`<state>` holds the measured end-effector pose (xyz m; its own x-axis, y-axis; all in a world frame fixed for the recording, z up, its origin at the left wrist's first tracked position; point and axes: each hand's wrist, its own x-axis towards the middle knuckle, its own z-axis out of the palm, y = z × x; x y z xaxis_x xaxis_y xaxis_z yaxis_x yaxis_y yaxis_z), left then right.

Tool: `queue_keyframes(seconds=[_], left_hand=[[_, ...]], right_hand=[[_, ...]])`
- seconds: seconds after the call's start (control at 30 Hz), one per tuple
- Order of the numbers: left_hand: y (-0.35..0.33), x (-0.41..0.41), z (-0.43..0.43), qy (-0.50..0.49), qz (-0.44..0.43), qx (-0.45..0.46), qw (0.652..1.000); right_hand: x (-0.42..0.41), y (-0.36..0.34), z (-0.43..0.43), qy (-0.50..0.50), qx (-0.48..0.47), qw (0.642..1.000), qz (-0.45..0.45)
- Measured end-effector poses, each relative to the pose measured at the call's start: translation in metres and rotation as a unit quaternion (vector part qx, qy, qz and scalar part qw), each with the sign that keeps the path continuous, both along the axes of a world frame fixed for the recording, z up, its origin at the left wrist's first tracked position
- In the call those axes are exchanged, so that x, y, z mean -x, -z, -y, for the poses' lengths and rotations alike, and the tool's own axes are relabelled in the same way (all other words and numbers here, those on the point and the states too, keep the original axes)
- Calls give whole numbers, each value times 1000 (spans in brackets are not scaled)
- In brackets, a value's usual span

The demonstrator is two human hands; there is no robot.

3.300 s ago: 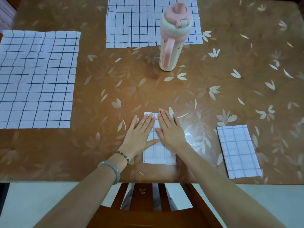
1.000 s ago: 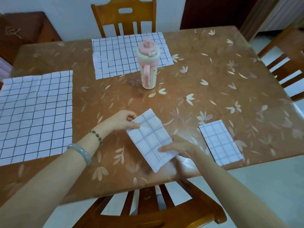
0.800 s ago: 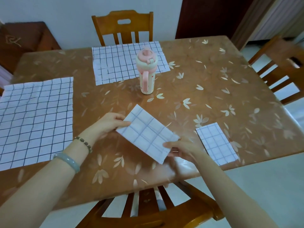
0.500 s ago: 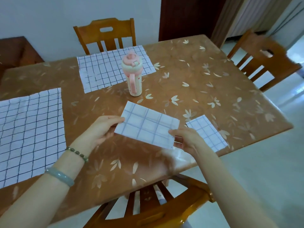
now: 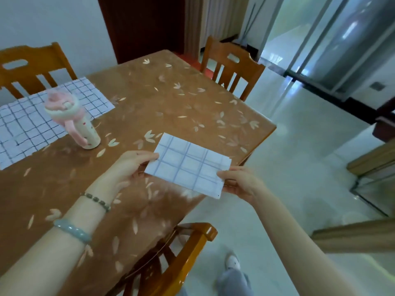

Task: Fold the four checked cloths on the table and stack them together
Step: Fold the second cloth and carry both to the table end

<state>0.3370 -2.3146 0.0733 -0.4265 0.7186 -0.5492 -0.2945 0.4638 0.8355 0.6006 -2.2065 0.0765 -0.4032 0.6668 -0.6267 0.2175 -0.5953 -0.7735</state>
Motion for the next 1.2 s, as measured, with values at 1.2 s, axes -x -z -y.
queue_keyframes(seconds=[1.2], left_hand=[[32, -91, -245, -84, -37, 26, 995]], right_hand=[[-75, 59, -223, 11, 103, 994, -18]])
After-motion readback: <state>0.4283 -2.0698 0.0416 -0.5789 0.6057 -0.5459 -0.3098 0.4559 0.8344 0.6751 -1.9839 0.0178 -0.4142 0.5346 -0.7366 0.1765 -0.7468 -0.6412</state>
